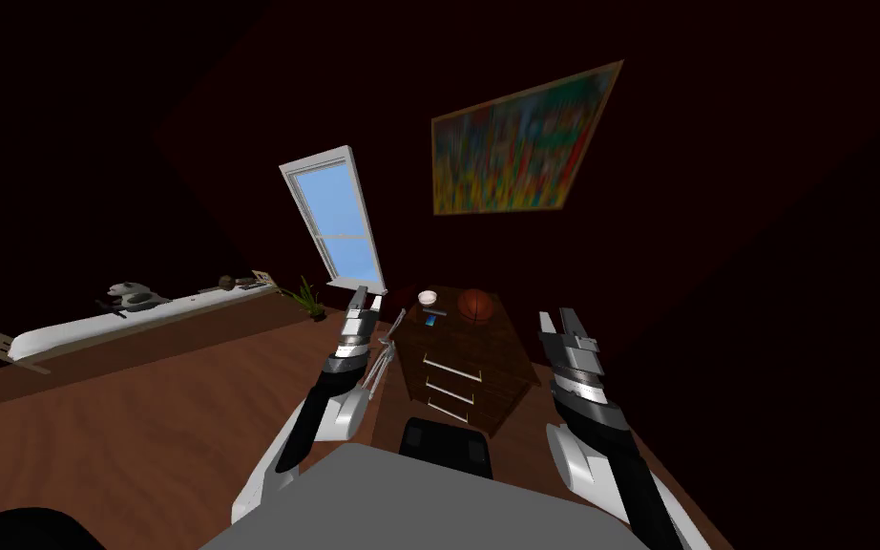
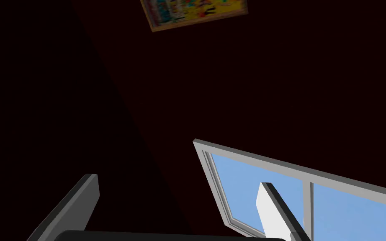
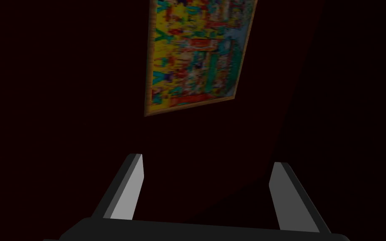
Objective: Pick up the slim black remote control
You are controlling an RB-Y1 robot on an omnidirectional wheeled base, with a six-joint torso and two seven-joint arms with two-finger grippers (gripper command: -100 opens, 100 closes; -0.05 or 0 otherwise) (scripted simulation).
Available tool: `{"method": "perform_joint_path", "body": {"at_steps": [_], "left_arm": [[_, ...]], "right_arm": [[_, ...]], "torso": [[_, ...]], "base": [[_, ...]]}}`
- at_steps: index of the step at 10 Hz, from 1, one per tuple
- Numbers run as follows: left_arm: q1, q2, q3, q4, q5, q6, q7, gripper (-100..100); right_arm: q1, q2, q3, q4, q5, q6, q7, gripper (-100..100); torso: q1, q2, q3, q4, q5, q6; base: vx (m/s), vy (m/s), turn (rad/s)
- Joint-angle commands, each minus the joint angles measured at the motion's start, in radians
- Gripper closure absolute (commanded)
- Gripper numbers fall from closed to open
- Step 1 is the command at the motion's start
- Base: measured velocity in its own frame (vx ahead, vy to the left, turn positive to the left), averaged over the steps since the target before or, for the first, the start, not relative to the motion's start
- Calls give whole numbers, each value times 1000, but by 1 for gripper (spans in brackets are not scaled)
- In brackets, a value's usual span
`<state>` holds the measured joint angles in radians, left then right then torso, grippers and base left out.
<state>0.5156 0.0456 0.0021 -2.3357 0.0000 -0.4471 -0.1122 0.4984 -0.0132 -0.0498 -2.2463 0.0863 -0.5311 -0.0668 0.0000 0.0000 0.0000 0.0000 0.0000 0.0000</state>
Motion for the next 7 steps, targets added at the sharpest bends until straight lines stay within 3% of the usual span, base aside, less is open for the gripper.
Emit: {"method": "perform_joint_path", "body": {"at_steps": [1, 5, 6, 7], "left_arm": [[-26, 29, 22, 24, -5, 36, 3, -100], [-113, 95, 97, 114, -21, 146, 14, -100], [-113, 95, 97, 114, -21, 160, 14, -100], [-143, 114, 122, 146, -27, 198, 18, -100]], "right_arm": [[0, 0, 0, 0, 0, 0, 0, 0], [0, 0, 0, 0, 0, 0, 0, 0], [0, 0, 0, 0, 0, 0, 0, 0], [0, 0, 0, 0, 0, 0, 0, 0]], "torso": [[0, 0, 0, 0, 0, 0], [0, 8, 5, 2, 0, 0], [0, 8, 5, 2, 0, 1], [1, 6, 4, 1, 0, 0]], "base": [[-72, 0, -214], [-129, -7, -218], [-73, -1, -122], [-63, -12, -230]]}}
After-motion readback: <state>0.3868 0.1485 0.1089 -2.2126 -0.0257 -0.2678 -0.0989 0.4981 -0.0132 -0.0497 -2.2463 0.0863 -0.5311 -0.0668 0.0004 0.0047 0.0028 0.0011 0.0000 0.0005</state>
